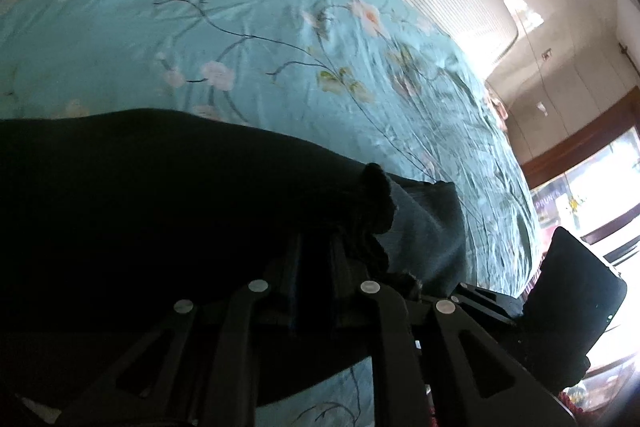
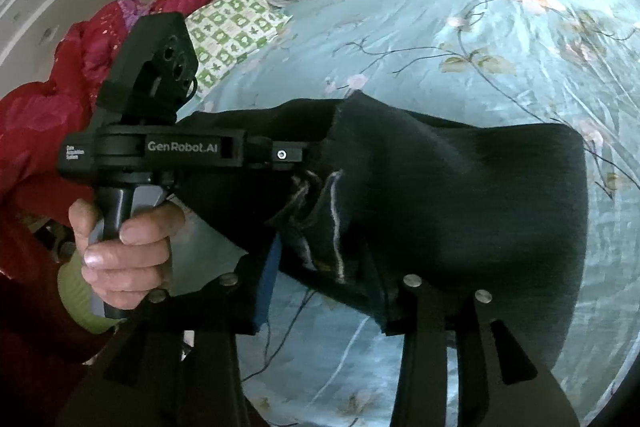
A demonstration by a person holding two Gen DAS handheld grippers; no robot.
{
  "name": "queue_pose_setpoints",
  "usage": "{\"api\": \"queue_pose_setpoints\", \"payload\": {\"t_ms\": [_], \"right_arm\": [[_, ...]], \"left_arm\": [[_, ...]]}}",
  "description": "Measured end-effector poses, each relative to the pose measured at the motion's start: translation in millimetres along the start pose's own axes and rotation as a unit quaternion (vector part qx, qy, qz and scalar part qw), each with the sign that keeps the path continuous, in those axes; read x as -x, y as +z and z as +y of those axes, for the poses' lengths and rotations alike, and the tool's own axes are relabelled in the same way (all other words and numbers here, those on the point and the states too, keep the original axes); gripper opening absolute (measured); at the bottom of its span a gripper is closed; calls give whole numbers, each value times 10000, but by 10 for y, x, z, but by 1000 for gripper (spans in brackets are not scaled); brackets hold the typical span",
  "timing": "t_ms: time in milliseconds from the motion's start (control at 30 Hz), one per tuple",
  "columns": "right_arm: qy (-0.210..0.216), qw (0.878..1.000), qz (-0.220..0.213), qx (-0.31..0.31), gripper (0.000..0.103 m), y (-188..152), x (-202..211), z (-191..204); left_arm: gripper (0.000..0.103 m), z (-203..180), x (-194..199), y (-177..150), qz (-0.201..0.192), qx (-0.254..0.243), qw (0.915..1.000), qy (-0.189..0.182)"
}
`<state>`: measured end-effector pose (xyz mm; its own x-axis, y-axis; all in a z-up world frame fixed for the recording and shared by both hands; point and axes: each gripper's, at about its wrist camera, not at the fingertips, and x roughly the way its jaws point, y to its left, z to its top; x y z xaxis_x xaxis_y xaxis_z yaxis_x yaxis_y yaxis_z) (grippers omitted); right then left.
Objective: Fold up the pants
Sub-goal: 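Lift the dark pants with both grippers and swing them over the pants body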
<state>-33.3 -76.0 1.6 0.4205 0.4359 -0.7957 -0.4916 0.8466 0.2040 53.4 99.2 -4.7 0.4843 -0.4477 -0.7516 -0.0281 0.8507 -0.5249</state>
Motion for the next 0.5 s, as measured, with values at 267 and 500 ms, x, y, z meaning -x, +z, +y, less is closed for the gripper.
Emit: {"api": "queue_pose_setpoints", "payload": {"t_ms": [267,500], "right_arm": [[231,9996,-76,162,43,88,58,151],[382,9986,-173,311,43,251,62,253]], "left_arm": [[24,189,283,-119,-247,371,9990,100],[31,381,580,-309,-511,739,9954,323]]}}
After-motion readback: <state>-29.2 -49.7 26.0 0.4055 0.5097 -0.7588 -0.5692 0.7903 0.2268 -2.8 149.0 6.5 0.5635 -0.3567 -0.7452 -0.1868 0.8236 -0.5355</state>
